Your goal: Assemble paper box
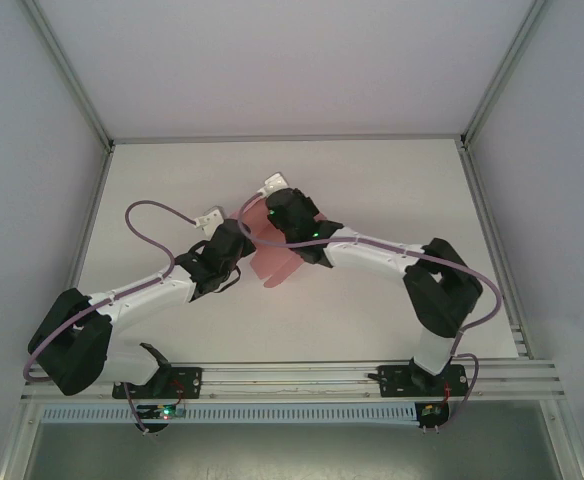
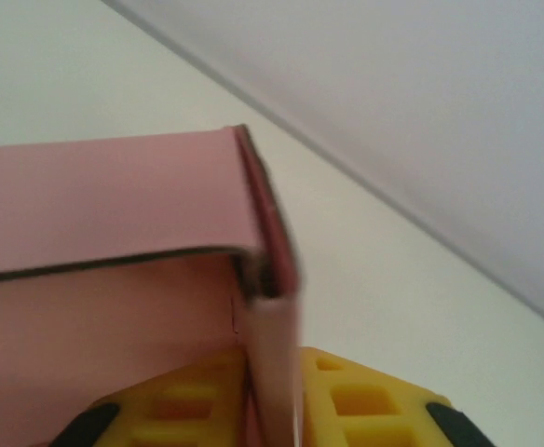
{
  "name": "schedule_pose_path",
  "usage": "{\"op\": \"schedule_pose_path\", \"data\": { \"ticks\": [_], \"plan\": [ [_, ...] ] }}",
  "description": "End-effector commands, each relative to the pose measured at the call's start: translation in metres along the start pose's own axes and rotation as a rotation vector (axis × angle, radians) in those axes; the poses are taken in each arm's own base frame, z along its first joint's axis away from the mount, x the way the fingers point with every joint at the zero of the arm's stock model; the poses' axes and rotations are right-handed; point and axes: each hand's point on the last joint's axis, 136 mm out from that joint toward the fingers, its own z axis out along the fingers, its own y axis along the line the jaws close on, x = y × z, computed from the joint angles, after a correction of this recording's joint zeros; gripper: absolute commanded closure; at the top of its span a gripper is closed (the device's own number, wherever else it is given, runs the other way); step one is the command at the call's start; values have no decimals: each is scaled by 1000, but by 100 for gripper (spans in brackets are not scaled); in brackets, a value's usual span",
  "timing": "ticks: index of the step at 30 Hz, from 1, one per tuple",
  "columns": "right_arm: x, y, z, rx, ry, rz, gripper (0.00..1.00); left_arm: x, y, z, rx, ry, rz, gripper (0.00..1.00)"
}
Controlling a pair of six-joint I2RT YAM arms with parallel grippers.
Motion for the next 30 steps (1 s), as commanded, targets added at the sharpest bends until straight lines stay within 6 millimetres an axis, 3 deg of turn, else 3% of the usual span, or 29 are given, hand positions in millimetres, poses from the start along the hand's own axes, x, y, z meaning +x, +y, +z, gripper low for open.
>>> {"op": "schedule_pose_path", "data": {
  "ticks": [1, 5, 12, 14, 15, 25, 30],
  "plan": [
    [-19, 0, -17, -179, -65, 147, 68, -14, -10, -10, 35, -26, 55, 100],
    [-31, 7, -37, -286, -113, 159, 57, -16, -19, -12, 79, -31, 55, 100],
    [-38, 11, -72, -425, -186, 170, 22, -24, -21, -20, 79, -52, 95, 100],
    [-39, 12, -82, -480, -207, 181, 5, -26, -22, -23, 84, -60, 122, 100],
    [-40, 10, -87, -497, -218, 195, 2, -28, -22, -25, 85, -64, 137, 100],
    [-45, -40, -131, -651, -315, 471, 2, -52, -23, -48, 46, -139, 358, 100],
    [-22, -59, -138, -625, -244, 519, 2, -54, -29, -44, 40, -96, 698, 100]
  ]
}}
